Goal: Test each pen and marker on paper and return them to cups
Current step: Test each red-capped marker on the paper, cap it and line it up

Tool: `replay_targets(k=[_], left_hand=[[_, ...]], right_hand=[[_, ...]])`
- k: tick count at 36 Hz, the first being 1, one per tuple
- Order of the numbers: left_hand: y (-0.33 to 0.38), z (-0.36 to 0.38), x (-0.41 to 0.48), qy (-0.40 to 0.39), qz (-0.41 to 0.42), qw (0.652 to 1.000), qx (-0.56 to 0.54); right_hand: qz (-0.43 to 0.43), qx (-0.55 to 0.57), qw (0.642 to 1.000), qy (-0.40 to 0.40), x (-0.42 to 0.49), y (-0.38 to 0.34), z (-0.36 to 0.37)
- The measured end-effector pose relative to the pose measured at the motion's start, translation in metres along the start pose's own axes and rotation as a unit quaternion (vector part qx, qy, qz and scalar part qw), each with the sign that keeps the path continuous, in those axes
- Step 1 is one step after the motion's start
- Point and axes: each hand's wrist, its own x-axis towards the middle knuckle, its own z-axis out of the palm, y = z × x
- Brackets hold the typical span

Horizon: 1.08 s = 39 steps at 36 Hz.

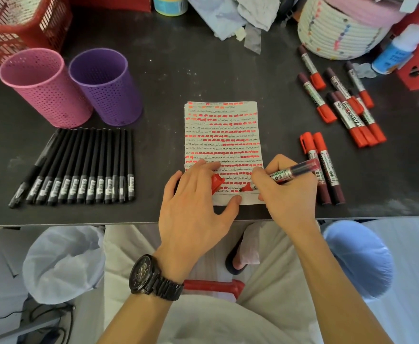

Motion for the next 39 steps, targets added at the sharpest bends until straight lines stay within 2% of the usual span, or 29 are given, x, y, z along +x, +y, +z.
replay_targets(k=[39], left_hand=[[-0.0015, 0.0023, -0.0016, 0.009, 0.008, 1.000, 0.003]], right_hand=[[-0.021, 0.006, 1.000, -0.001, 0.0013, 0.0057, 0.0002]])
